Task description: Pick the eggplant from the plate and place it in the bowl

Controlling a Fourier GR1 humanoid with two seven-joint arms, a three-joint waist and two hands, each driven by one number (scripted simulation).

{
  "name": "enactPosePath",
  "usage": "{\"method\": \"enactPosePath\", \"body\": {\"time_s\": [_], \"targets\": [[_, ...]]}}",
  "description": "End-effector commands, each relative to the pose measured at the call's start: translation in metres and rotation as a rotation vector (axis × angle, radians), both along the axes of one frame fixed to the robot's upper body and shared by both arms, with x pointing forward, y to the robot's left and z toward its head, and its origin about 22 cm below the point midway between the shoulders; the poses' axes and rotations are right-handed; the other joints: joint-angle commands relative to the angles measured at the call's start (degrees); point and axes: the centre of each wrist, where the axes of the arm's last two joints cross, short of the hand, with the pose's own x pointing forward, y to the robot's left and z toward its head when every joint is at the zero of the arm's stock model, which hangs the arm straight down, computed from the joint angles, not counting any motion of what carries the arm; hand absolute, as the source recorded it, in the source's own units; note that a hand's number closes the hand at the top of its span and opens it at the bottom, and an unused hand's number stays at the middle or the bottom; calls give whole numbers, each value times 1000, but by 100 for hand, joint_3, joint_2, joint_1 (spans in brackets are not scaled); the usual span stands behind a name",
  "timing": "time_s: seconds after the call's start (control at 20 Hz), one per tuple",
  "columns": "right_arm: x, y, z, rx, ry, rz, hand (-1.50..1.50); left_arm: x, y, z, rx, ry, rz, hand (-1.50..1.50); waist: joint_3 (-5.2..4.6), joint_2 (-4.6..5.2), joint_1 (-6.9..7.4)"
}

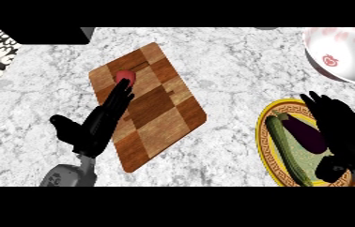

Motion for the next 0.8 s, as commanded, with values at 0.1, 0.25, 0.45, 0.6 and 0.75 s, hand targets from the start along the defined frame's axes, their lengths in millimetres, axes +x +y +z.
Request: {"method": "enactPosePath", "body": {"time_s": [0.1,0.25,0.45,0.6,0.75], "targets": [[2,10,-18,-28,9,10,-150,-21,-10,13,-14,17,-7,0,1,-10,16],[6,4,-19,-27,-4,23,-150,13,3,8,12,2,-14,0,0,-3,-22],[24,14,-25,-17,-15,11,-150,11,-5,29,19,3,-6,0,1,-2,4],[31,4,-44,-32,-11,-10,-150,6,2,17,8,3,-12,0,1,1,7],[20,-4,-52,-25,-30,-2,-150,-12,14,10,-5,-5,-2,0,1,-4,3]]}}
